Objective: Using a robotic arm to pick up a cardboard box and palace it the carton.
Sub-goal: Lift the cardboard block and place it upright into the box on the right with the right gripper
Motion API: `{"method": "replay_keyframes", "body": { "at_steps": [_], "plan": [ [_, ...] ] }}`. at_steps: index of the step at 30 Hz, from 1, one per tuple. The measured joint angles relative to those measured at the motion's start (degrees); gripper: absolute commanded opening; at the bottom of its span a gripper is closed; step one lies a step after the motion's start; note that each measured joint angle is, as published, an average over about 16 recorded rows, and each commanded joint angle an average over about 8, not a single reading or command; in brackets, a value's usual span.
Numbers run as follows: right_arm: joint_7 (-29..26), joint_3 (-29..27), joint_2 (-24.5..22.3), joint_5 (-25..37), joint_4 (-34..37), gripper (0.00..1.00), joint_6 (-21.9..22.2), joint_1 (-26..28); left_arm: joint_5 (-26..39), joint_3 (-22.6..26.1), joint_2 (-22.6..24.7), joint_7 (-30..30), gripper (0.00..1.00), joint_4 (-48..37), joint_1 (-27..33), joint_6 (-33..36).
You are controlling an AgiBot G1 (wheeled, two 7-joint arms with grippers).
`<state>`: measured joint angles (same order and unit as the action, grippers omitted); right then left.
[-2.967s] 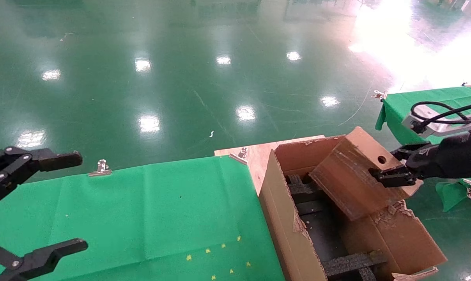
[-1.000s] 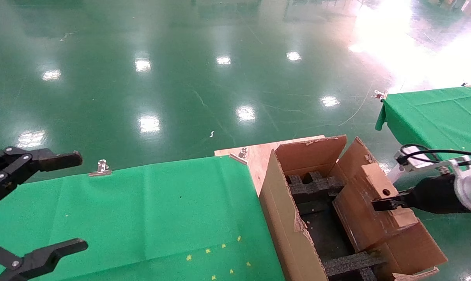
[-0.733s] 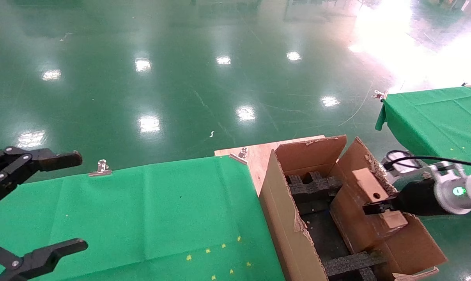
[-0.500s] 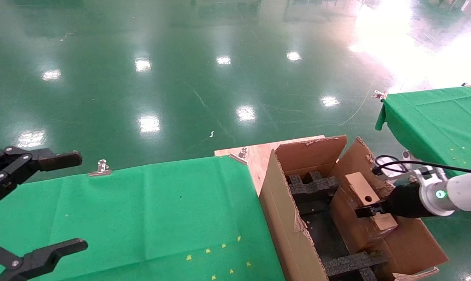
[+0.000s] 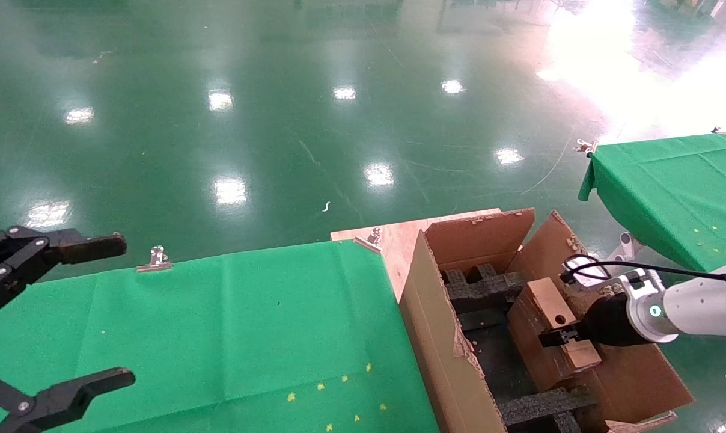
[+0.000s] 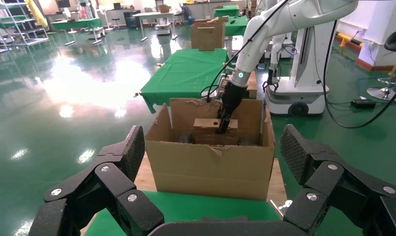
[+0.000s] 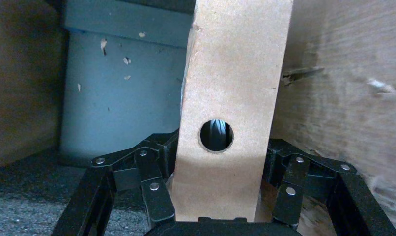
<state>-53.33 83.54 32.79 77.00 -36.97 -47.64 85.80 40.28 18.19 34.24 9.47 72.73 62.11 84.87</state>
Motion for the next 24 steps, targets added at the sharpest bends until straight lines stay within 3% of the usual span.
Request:
{"method": "replay_keyframes", "body": {
  "at_steps": [7, 8, 24],
  "plan": [
    [1.3, -0.12, 1.13, -0.59, 1.91, 0.91, -0.01, -0.71, -0.01, 0.0, 0.0, 0.0, 1.0, -0.01, -0.01, -0.01],
    [1.37, -0.13, 1.2, -0.64, 2.02, 1.0, -0.02, -0.75, -0.01, 0.0, 0.0, -0.01, 1.0, -0.01, -0.01, -0.01],
    [1.21, -0.17, 0.82, -0.4, 1.54, 1.0, -0.07, -0.35, -0.02, 0.01, 0.0, -0.01, 1.0, -0.02, 0.0, -0.02]
  ]
}}
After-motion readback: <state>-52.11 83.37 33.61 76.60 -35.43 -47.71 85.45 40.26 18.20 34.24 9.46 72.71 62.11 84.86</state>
